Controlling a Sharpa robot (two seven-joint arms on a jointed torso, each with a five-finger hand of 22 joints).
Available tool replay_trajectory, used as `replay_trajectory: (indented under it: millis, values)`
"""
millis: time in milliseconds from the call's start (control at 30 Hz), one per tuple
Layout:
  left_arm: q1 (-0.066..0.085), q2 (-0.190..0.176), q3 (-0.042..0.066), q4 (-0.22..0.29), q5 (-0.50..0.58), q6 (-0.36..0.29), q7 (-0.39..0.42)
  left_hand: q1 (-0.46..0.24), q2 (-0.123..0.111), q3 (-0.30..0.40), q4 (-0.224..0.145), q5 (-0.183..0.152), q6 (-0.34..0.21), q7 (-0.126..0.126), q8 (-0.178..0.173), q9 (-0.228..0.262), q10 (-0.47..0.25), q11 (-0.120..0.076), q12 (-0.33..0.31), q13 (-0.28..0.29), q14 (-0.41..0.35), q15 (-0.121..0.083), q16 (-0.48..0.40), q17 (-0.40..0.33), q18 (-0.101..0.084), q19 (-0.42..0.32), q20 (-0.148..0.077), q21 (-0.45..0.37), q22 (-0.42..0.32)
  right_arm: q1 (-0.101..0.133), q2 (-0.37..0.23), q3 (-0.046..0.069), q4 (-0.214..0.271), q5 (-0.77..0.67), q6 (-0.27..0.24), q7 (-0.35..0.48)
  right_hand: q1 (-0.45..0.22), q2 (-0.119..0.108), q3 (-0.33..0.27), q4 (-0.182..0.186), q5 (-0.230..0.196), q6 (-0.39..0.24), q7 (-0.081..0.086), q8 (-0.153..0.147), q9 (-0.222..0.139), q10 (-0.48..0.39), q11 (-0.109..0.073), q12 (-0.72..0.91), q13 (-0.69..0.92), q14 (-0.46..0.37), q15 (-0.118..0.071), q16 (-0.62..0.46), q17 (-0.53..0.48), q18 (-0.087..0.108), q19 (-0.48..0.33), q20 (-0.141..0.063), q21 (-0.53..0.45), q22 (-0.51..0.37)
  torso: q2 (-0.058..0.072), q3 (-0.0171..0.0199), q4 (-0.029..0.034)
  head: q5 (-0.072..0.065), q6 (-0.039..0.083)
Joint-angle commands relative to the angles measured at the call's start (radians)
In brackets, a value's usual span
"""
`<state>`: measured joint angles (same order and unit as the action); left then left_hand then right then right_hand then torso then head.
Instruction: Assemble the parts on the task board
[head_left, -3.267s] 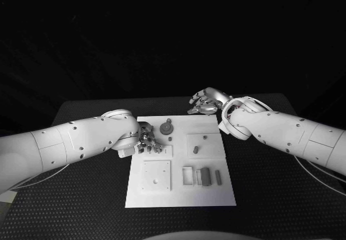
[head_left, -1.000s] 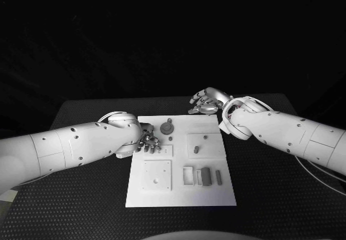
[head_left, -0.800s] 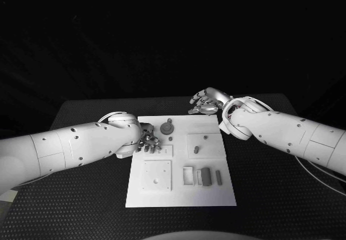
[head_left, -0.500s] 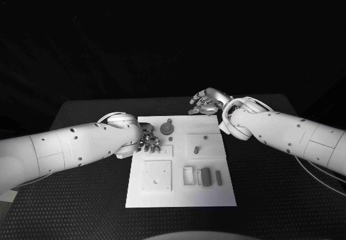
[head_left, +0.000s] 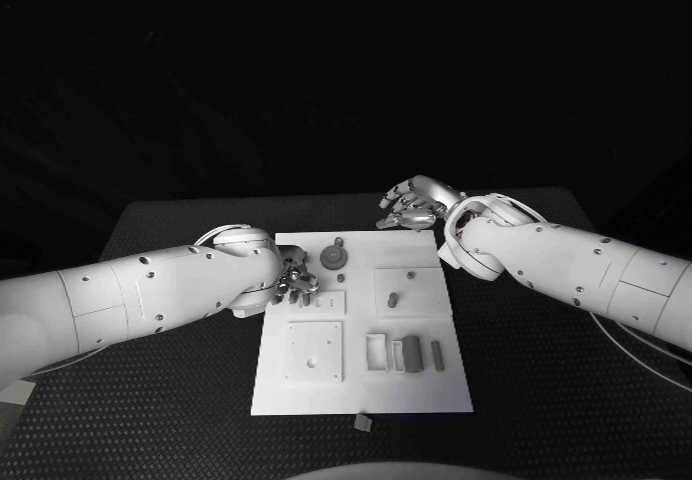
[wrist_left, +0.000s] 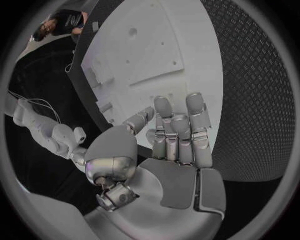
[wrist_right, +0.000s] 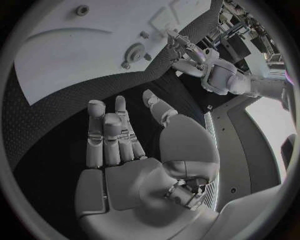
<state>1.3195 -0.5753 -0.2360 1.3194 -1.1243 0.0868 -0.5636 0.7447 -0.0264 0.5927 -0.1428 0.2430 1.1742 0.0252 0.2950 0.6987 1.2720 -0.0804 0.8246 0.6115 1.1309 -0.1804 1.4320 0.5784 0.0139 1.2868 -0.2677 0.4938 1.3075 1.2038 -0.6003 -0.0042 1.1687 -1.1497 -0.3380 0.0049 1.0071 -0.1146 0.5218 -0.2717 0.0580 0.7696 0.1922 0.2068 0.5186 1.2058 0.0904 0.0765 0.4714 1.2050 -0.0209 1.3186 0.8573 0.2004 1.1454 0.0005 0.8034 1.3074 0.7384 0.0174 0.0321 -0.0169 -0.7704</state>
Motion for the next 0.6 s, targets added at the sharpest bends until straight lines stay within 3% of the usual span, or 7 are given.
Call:
replay_trajectory:
  millis: [33,600]
  values:
    - [0.0,0.001,0.0,0.003,0.01,-0.006,0.005,0.003,-0.011,-0.001,0.003,-0.003,0.002,0.007,-0.002,0.001,-0.003,0.004,-0.003,-0.001,-0.001,-0.001,-0.004,-0.001,-0.003,0.002,-0.005,-0.004,0.014,-0.001,0.001,0.0,0.001,-0.004,0.012,0.003,-0.01,0.001,0.005,0.004,0.002,0.001,0.011,0.004,-0.002,-0.007,0.003,-0.007,0.001,-0.006,0.002,0.004,-0.002,0.061,-0.002,-0.008,-0.004,0.018,0.0,-0.0003,0.0002,-0.001,0.0]
    - [0.0,-0.002,0.0,-0.001,0.017,-0.015,0.013,0.004,-0.014,-0.002,0.003,-0.003,0.002,0.007,-0.002,0.001,-0.003,0.004,-0.003,-0.001,-0.002,-0.001,-0.004,-0.001,-0.003,0.002,-0.005,-0.004,0.014,-0.001,0.001,0.0,0.0,-0.004,0.011,0.004,-0.01,0.001,0.005,0.003,0.002,0.0,0.011,0.004,-0.002,-0.007,0.003,-0.006,0.001,-0.008,0.002,0.002,-0.003,0.061,-0.003,-0.007,-0.005,0.017,0.0,-0.0001,-0.0001,0.0,0.002]
